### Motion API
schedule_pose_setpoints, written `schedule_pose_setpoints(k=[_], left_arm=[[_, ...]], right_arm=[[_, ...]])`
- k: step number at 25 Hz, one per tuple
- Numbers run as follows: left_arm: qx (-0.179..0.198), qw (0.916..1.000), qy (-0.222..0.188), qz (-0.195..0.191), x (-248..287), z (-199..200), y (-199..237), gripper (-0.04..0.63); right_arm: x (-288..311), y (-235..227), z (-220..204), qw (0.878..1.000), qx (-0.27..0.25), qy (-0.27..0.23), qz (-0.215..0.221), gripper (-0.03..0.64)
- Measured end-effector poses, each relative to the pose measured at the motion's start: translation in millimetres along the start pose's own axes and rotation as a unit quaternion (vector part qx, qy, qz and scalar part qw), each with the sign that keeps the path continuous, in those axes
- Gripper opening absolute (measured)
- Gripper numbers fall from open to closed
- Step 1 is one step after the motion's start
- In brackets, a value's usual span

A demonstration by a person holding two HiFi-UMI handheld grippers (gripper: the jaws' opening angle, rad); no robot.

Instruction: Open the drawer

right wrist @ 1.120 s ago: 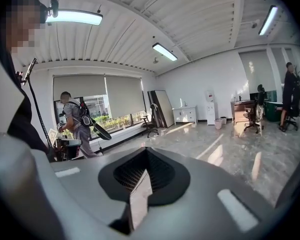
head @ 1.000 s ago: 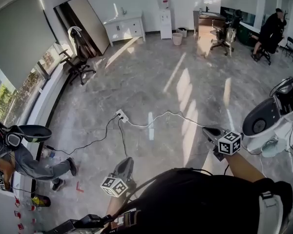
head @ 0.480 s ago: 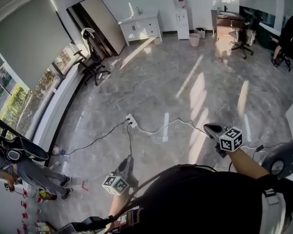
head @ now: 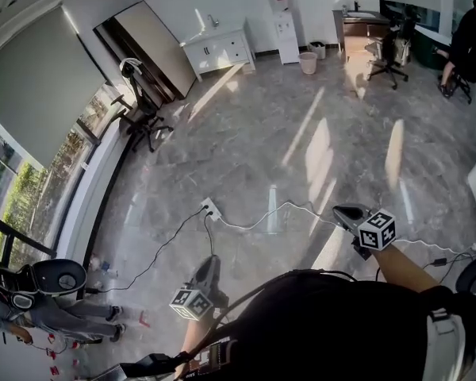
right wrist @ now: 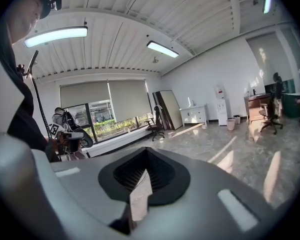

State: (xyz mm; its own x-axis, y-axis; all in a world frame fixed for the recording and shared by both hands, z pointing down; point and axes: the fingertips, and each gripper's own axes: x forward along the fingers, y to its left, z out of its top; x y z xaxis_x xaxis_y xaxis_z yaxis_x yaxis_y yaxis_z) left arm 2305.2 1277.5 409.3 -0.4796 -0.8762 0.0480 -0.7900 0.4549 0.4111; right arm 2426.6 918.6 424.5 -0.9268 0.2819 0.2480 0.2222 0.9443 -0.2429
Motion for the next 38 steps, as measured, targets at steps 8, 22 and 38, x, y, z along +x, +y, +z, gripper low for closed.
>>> schedule_pose_setpoints(k=[8,22,38], left_arm=[[-0.009,0.9982,0.021,-0.055,89,36,51,-0.009],[0.008,0.991,0.034,-0.129,181,115,216,-0.009],[0.003,0.9981,0.023,-0.057,258,136,291,-0.009]], right_arm=[[49,-41,38,0.998,0.011,0.002,-0.059,0.002],[230,-44,109,0.995,-0.012,-0.013,-0.101,0.002],[344,-144,141,0.999,-0.003,0.002,-0.05,0.002]])
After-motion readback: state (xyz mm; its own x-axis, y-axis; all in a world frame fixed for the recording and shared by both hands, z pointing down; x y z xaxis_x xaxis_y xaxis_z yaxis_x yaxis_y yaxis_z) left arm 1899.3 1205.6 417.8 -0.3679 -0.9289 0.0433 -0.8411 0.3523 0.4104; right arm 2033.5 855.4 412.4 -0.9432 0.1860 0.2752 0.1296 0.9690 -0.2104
